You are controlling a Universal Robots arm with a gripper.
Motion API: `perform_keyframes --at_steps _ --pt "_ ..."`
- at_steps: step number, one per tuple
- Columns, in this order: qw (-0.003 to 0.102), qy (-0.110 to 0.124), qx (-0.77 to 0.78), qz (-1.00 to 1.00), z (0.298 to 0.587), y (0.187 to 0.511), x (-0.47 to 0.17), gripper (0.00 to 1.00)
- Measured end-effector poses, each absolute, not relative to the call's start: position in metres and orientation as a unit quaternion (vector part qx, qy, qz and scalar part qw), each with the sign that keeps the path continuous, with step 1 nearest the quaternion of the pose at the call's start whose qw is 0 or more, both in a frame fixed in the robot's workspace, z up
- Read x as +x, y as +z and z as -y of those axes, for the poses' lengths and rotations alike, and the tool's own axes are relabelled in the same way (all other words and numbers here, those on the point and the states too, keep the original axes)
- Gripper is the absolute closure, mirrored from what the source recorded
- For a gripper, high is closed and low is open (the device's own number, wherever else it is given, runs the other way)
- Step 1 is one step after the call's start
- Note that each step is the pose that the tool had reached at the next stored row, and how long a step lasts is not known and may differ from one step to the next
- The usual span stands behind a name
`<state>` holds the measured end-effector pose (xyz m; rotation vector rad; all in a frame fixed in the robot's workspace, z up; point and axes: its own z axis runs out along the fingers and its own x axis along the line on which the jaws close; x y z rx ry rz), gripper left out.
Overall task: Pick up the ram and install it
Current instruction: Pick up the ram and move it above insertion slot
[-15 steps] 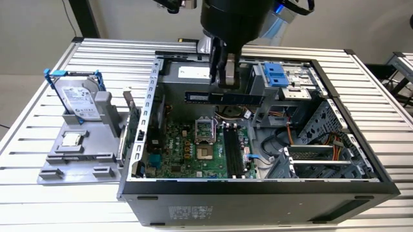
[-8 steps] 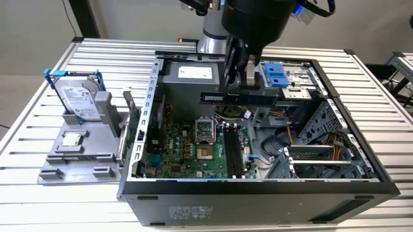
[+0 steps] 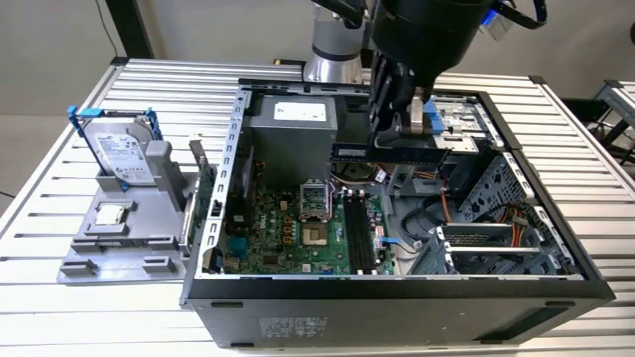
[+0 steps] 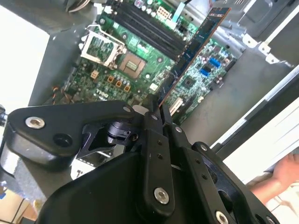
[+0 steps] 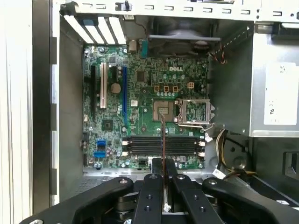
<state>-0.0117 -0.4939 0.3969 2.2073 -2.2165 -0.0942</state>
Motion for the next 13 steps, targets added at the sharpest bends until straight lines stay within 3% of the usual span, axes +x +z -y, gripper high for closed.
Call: perform_keyframes --at_steps 13 --pt "0.003 -0.027 0.696 0.717 0.494 0.394 0.008 1.0"
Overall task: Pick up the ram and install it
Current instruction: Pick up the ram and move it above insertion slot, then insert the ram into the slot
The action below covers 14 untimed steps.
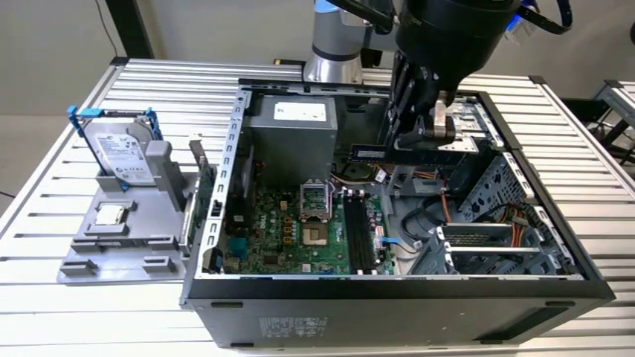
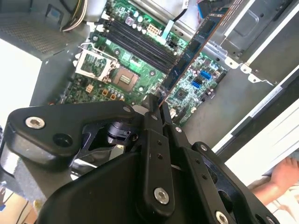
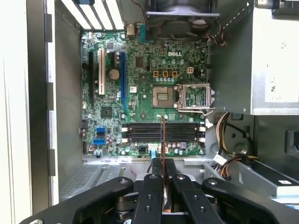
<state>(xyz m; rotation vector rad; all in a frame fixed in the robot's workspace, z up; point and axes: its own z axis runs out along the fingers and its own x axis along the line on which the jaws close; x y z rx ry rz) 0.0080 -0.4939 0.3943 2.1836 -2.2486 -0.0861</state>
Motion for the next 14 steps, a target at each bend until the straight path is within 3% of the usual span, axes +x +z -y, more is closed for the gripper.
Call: perform_keyframes --at_steps 14 --pt "0.003 -0.027 0.695 0.719 0.4939 0.3942 0.0083 1.0"
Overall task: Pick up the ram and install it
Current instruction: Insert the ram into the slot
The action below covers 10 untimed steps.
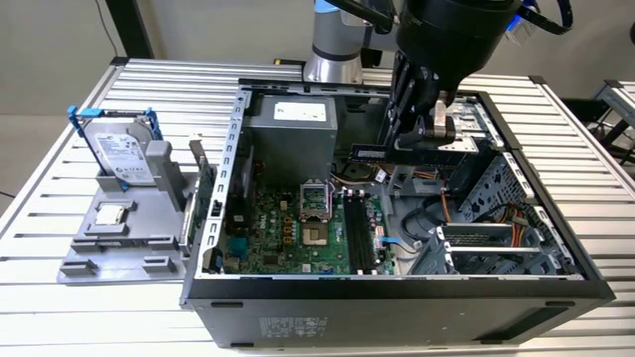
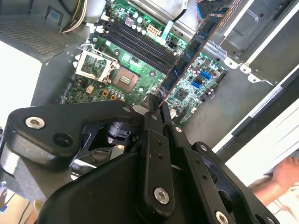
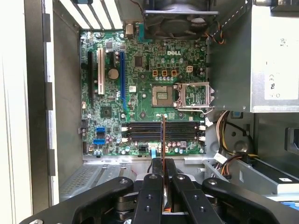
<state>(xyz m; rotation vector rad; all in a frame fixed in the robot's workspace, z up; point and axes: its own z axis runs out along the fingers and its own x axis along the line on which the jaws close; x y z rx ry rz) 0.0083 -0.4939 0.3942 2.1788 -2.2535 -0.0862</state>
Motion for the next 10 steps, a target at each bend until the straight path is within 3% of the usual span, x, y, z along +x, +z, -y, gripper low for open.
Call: perform_keyframes --at_steps 10 --pt "0.002 -0.028 0.677 0.735 0.4939 0.3942 0.0083 1.0"
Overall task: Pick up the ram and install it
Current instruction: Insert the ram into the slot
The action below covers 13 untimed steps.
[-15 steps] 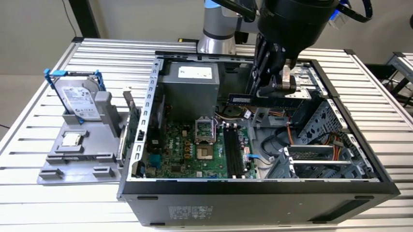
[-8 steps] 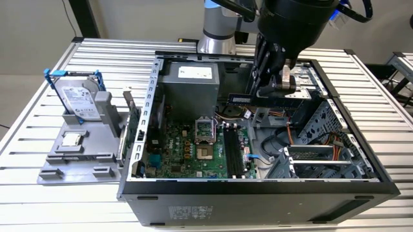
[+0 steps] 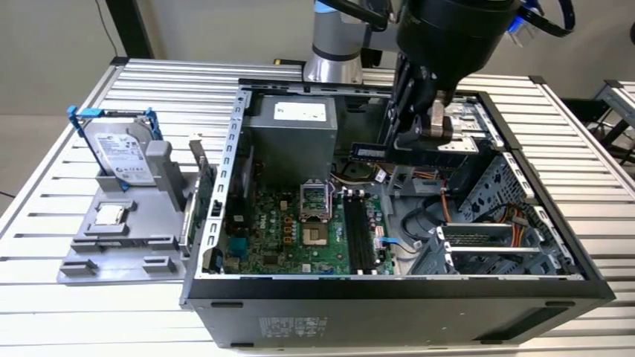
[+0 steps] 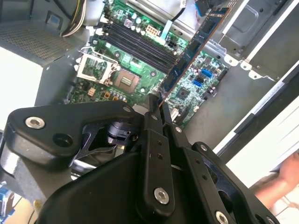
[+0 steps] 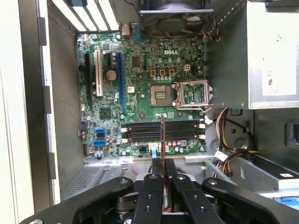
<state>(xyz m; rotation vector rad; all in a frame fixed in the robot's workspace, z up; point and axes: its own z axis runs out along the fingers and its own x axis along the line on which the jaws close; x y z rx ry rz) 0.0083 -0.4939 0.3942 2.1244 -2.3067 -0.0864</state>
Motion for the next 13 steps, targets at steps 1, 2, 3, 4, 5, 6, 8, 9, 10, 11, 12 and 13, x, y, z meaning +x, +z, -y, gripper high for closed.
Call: perform_keyframes --at_steps 1,2,3,4,5,6,8,9,10,11,12,13 --pt "0.002 -0.028 0.675 0.737 0.4939 0.3942 0.0083 1.0" --pt "0.002 -0.028 0.672 0.74 0.4939 0.3942 0.0083 1.0" --pt "0.002 -0.028 0.67 0.742 0.4939 0.3942 0.0083 1.0" --pt "0.002 -0.028 0.667 0.745 0.4939 0.3942 0.0083 1.0" --pt "0.002 -0.028 0.664 0.747 0.4939 0.3942 0.0083 1.0" --pt "0.002 -0.028 0.661 0.75 0.4939 0.3942 0.0083 1.0" --pt "0.001 -0.028 0.655 0.755 0.4939 0.3942 0.0083 1.0" --pt "0.001 -0.028 0.652 0.758 0.4939 0.3943 0.0083 1.0" --pt "0.001 -0.028 0.648 0.761 0.4939 0.3942 0.0083 1.0" --pt "0.001 -0.028 0.645 0.764 0.4939 0.3942 0.0083 1.0" --pt "0.001 -0.028 0.641 0.767 0.4939 0.3942 0.0083 1.0" --pt "0.001 -0.028 0.637 0.77 0.4939 0.3942 0.0083 1.0"
